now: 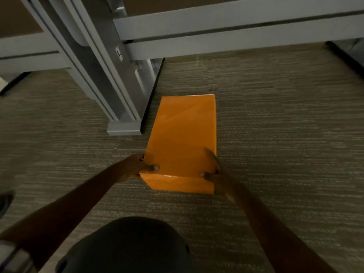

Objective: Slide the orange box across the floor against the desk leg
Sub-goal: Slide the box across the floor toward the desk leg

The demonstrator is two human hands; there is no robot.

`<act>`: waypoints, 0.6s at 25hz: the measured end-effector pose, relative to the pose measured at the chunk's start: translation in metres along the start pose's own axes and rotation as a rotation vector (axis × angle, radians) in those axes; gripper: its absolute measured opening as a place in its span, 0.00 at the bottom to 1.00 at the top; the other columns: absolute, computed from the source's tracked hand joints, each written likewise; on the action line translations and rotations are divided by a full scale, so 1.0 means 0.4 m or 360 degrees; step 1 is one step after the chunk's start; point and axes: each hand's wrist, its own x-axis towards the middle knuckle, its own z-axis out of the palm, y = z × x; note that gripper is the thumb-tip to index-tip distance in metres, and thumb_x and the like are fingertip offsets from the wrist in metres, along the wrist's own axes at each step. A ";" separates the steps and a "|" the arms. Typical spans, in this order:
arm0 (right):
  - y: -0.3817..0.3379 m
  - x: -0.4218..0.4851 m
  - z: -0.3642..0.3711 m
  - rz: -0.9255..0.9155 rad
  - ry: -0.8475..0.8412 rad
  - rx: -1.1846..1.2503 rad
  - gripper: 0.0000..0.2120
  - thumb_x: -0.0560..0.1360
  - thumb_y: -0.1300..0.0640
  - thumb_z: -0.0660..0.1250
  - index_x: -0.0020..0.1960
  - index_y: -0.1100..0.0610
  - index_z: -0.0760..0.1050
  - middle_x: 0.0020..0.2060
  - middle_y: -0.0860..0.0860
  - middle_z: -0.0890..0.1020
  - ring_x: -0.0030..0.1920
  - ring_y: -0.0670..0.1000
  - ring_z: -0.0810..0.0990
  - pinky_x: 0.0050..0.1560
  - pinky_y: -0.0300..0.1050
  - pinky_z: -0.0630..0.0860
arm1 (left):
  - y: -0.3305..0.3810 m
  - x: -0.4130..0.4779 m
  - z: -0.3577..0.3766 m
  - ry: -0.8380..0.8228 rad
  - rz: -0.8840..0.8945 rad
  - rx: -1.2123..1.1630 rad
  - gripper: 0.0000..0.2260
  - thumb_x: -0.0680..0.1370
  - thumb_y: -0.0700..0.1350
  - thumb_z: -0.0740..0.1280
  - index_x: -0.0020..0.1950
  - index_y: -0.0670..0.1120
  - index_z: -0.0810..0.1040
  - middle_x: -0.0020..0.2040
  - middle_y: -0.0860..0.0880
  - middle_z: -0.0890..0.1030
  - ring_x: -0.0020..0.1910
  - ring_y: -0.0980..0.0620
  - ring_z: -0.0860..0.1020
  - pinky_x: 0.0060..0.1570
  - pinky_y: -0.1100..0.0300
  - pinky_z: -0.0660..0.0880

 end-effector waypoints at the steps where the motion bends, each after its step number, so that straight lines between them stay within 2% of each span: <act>1: -0.009 0.002 -0.007 0.0022 -0.0015 0.0080 0.47 0.74 0.62 0.74 0.80 0.37 0.50 0.78 0.49 0.60 0.74 0.56 0.66 0.67 0.60 0.74 | 0.003 0.004 -0.011 -0.0056 -0.0003 -0.0022 0.37 0.61 0.49 0.83 0.68 0.53 0.75 0.61 0.53 0.82 0.57 0.47 0.83 0.49 0.51 0.82; 3: -0.027 0.011 -0.011 0.0056 -0.0020 0.0254 0.53 0.69 0.62 0.77 0.81 0.39 0.49 0.73 0.47 0.65 0.70 0.56 0.71 0.57 0.56 0.79 | 0.004 0.013 -0.032 -0.0135 0.0003 -0.0060 0.32 0.62 0.48 0.82 0.64 0.56 0.76 0.60 0.54 0.82 0.57 0.48 0.83 0.49 0.51 0.82; 5: -0.037 0.030 0.007 0.0105 0.0135 0.0426 0.50 0.67 0.63 0.78 0.79 0.42 0.53 0.74 0.51 0.71 0.67 0.58 0.76 0.51 0.56 0.80 | -0.007 0.020 -0.047 -0.0176 0.0034 -0.0065 0.27 0.63 0.47 0.81 0.59 0.59 0.77 0.58 0.55 0.83 0.55 0.50 0.83 0.44 0.54 0.83; 7: -0.048 0.043 0.023 0.0186 0.0311 0.0414 0.46 0.72 0.67 0.74 0.79 0.46 0.53 0.73 0.57 0.72 0.68 0.61 0.76 0.58 0.64 0.78 | -0.026 0.028 -0.053 -0.0171 0.0106 -0.0064 0.26 0.63 0.49 0.82 0.58 0.60 0.77 0.56 0.56 0.85 0.53 0.51 0.85 0.42 0.56 0.83; 9: -0.058 0.051 0.030 0.0237 0.0294 0.0315 0.43 0.74 0.67 0.72 0.80 0.46 0.55 0.74 0.56 0.72 0.66 0.60 0.76 0.62 0.66 0.76 | -0.043 0.028 -0.060 -0.0184 0.0192 -0.0091 0.26 0.65 0.49 0.82 0.59 0.61 0.78 0.55 0.58 0.87 0.52 0.54 0.86 0.42 0.57 0.84; 11: -0.072 0.054 0.034 0.0205 0.0199 0.0318 0.42 0.74 0.67 0.72 0.79 0.47 0.57 0.71 0.54 0.74 0.56 0.53 0.79 0.52 0.58 0.80 | -0.053 0.025 -0.075 -0.0185 0.0262 -0.0095 0.25 0.67 0.49 0.81 0.60 0.62 0.78 0.56 0.59 0.86 0.53 0.54 0.86 0.44 0.57 0.84; 12: -0.084 0.058 0.039 0.0182 0.0173 0.0310 0.42 0.74 0.67 0.73 0.79 0.47 0.57 0.69 0.53 0.76 0.53 0.51 0.80 0.46 0.54 0.81 | -0.055 0.025 -0.087 -0.0170 0.0285 -0.0111 0.25 0.67 0.48 0.81 0.61 0.62 0.78 0.56 0.58 0.86 0.53 0.53 0.86 0.44 0.57 0.84; 13: -0.094 0.063 0.045 0.0170 0.0167 0.0302 0.41 0.74 0.67 0.72 0.80 0.48 0.57 0.67 0.52 0.77 0.54 0.52 0.80 0.45 0.54 0.81 | -0.053 0.024 -0.099 -0.0151 0.0302 -0.0124 0.25 0.67 0.48 0.81 0.61 0.62 0.78 0.57 0.58 0.86 0.54 0.53 0.86 0.45 0.56 0.84; 15: -0.112 0.085 0.067 0.0132 0.0194 0.0286 0.38 0.76 0.68 0.70 0.80 0.50 0.58 0.71 0.55 0.75 0.64 0.59 0.78 0.57 0.64 0.80 | -0.045 0.025 -0.129 -0.0112 0.0339 -0.0096 0.27 0.68 0.48 0.80 0.64 0.60 0.77 0.57 0.55 0.86 0.55 0.52 0.85 0.46 0.55 0.84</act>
